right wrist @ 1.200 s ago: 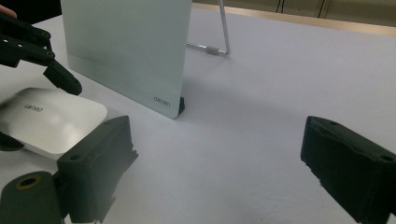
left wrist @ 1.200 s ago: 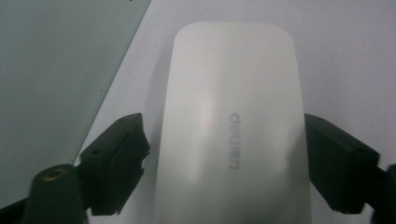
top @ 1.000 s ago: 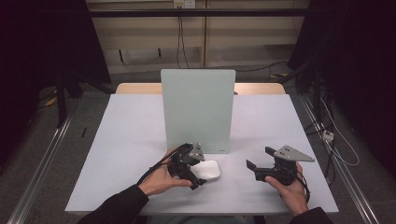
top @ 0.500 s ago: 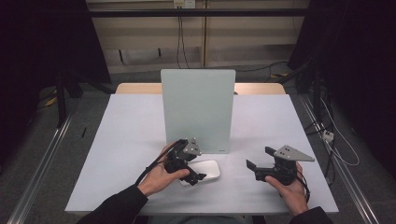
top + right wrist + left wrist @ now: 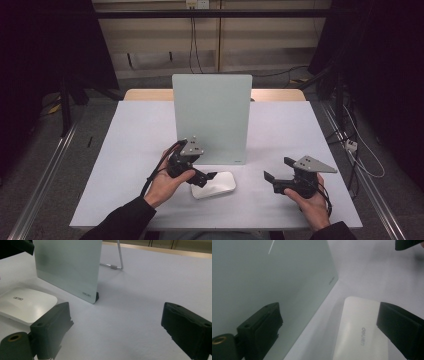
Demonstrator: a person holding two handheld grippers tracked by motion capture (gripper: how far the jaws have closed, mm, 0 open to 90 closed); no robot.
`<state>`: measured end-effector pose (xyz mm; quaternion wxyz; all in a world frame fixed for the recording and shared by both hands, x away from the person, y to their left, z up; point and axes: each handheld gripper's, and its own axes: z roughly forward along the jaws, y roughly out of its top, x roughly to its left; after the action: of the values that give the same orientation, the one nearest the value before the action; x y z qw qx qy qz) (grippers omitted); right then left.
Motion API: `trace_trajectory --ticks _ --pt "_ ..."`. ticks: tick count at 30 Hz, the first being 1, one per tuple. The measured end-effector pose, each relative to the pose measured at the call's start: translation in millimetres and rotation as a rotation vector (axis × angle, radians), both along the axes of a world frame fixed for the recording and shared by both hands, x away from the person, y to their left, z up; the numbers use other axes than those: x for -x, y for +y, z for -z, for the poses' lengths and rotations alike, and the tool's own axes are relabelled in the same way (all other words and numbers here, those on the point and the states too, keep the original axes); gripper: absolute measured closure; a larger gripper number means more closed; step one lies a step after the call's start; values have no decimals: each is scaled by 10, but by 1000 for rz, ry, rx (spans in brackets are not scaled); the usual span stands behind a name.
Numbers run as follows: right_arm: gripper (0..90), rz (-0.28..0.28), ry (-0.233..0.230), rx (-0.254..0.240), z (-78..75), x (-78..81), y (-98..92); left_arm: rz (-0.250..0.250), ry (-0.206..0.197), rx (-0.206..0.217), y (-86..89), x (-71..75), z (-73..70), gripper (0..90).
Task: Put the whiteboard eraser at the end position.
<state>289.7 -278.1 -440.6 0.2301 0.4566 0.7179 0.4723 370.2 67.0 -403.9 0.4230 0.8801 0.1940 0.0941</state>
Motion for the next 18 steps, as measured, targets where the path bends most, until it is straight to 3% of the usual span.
trace_trajectory --ticks 1,3,4,10,11,13,15,18 --pt "87 0 0 0 0 -2 -1 -8 -11 -2 15 -2 -6 63" --pt "87 2 1 1 -1 -5 -1 -31 -32 54 43 9 16 68" --pt "87 4 -1 0 -2 -6 4 -50 -78 70 85 28 12 69" --pt "87 6 2 7 -5 -4 18 -111 -66 126 232 54 -22 69" --pt "86 10 1 3 -6 -3 16 -136 -79 162 323 69 -37 70" --pt "85 11 1 4 -5 -3 13 -158 -82 160 360 70 -37 69" --pt "85 9 2 3 -4 -1 14 -165 -49 178 436 59 -32 61" --pt "85 10 1 4 -4 6 6 -195 -37 182 529 53 -33 55"
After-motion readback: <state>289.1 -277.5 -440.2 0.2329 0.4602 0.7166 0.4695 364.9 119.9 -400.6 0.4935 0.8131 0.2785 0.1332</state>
